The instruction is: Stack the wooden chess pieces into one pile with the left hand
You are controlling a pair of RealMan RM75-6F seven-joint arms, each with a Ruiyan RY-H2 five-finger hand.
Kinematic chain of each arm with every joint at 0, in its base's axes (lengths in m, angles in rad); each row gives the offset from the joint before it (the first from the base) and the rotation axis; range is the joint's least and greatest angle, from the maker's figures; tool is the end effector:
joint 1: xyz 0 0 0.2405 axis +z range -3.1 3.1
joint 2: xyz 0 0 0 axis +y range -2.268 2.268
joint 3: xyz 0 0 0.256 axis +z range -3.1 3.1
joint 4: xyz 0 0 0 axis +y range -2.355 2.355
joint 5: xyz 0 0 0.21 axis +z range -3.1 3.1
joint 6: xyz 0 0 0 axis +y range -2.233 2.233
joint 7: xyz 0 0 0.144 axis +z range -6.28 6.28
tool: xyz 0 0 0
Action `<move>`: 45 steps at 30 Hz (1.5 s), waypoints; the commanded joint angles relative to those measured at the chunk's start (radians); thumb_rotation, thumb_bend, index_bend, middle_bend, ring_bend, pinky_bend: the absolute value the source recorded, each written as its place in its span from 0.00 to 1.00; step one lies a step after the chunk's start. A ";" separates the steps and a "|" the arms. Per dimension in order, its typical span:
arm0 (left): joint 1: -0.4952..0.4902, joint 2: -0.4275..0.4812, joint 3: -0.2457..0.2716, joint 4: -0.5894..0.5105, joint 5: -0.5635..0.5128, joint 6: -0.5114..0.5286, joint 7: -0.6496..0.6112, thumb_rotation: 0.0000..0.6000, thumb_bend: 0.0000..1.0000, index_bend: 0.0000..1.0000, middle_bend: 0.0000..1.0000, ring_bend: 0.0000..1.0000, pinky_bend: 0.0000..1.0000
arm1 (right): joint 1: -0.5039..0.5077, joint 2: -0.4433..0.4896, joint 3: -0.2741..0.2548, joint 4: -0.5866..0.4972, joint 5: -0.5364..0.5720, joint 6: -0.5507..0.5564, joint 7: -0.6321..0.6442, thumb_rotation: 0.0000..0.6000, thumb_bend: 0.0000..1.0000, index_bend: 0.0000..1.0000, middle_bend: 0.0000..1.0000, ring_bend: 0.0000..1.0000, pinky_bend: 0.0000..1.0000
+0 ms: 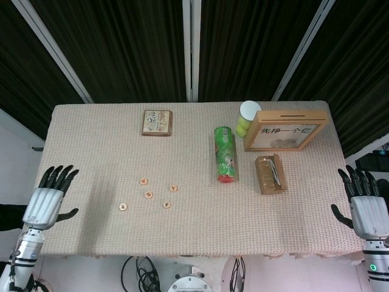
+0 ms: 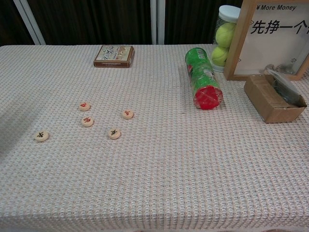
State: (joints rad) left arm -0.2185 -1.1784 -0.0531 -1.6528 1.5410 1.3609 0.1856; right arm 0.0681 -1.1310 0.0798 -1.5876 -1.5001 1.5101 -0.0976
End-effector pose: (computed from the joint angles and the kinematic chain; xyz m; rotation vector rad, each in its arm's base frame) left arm -0.2702 0.2170 0.1184 -1.6082 -0.8037 -0.8930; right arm -0.3139 -0.1821 0.1652 1.3758 -0.7911 0.8463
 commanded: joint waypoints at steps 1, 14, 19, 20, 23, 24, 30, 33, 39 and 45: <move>-0.082 -0.022 -0.011 -0.029 0.014 -0.110 0.006 1.00 0.11 0.13 0.05 0.00 0.02 | -0.001 0.000 0.000 -0.001 0.004 -0.001 -0.002 1.00 0.23 0.00 0.00 0.00 0.00; -0.294 -0.208 -0.048 0.066 -0.065 -0.384 0.056 1.00 0.16 0.17 0.06 0.00 0.03 | -0.001 -0.005 -0.001 0.005 0.013 -0.008 -0.005 1.00 0.23 0.00 0.00 0.00 0.00; -0.342 -0.271 -0.052 0.123 -0.089 -0.433 0.056 1.00 0.16 0.18 0.07 0.00 0.05 | -0.005 -0.006 0.001 0.011 0.019 -0.005 0.001 1.00 0.23 0.00 0.00 0.00 0.00; -0.352 -0.283 -0.054 0.134 -0.093 -0.440 0.049 1.00 0.16 0.18 0.07 0.00 0.05 | -0.006 -0.006 0.001 0.012 0.021 -0.004 0.003 1.00 0.23 0.00 0.00 0.00 0.00; -0.375 -0.306 -0.061 0.164 -0.103 -0.457 0.030 1.00 0.18 0.21 0.08 0.00 0.05 | -0.008 -0.003 0.003 0.015 0.024 -0.001 0.009 1.00 0.23 0.00 0.00 0.00 0.00; -0.382 -0.312 -0.062 0.173 -0.107 -0.463 0.025 1.00 0.19 0.22 0.08 0.00 0.05 | -0.009 -0.002 0.004 0.016 0.024 0.001 0.011 1.00 0.23 0.00 0.00 0.00 0.00; -0.412 -0.342 -0.056 0.224 -0.116 -0.484 0.000 1.00 0.20 0.27 0.08 0.00 0.05 | -0.015 0.003 0.008 0.024 0.032 0.007 0.025 1.00 0.23 0.00 0.00 0.00 0.00; -0.421 -0.355 -0.048 0.247 -0.119 -0.491 -0.009 1.00 0.20 0.30 0.08 0.00 0.05 | -0.016 0.004 0.011 0.029 0.035 0.010 0.033 1.00 0.23 0.00 0.00 0.00 0.00; -0.428 -0.370 -0.031 0.278 -0.131 -0.497 -0.021 1.00 0.20 0.35 0.08 0.00 0.05 | -0.019 0.005 0.013 0.036 0.038 0.012 0.043 1.00 0.23 0.00 0.00 0.00 0.00; -0.433 -0.379 -0.022 0.290 -0.134 -0.491 -0.029 1.00 0.23 0.40 0.08 0.00 0.05 | -0.019 0.003 0.013 0.045 0.038 0.011 0.051 1.00 0.23 0.00 0.00 0.00 0.00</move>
State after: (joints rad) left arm -0.6518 -1.5571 -0.0751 -1.3635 1.4068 0.8695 0.1565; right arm 0.0488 -1.1278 0.0927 -1.5427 -1.4620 1.5208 -0.0464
